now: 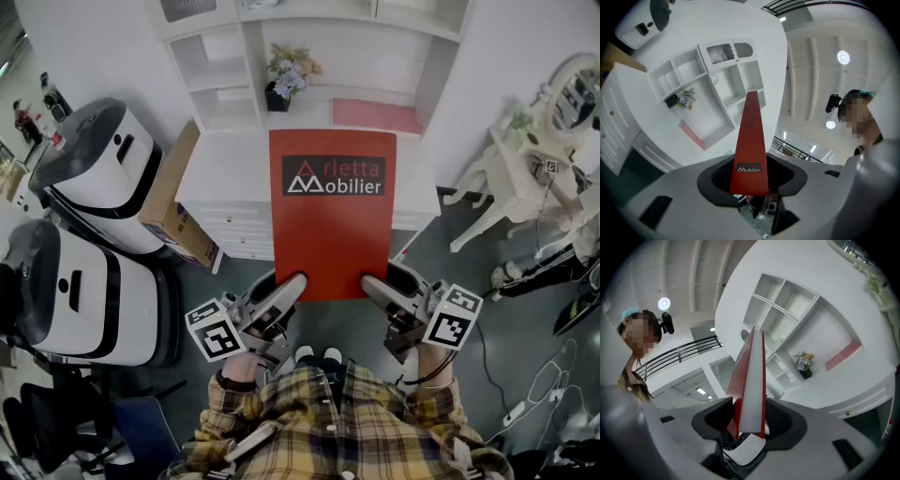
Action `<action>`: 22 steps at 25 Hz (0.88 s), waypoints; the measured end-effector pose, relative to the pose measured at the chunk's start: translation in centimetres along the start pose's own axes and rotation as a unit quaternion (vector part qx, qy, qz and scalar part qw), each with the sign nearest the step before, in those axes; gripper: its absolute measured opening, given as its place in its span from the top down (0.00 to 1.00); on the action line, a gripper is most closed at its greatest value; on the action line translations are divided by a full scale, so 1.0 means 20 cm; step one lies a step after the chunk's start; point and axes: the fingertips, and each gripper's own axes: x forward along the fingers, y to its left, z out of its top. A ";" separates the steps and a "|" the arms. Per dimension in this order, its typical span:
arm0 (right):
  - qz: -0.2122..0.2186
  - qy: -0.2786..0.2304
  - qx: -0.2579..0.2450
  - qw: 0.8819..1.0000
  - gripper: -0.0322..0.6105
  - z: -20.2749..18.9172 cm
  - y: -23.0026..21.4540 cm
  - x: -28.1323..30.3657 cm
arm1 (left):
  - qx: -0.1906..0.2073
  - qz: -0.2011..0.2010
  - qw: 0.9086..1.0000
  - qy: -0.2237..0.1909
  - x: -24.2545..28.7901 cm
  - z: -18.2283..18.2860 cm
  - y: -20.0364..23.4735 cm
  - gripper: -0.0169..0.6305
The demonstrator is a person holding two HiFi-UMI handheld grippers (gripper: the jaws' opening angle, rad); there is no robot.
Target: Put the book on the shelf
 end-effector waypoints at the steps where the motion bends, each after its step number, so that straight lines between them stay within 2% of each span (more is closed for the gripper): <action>1: 0.001 0.000 0.000 1.000 0.60 0.00 0.00 0.00 | 0.000 0.000 1.000 0.000 0.00 0.00 0.00 0.69; 22: 0.010 -0.001 -0.006 1.000 0.60 0.03 0.01 -0.02 | 0.003 0.003 1.000 -0.012 0.01 -0.02 -0.03 0.69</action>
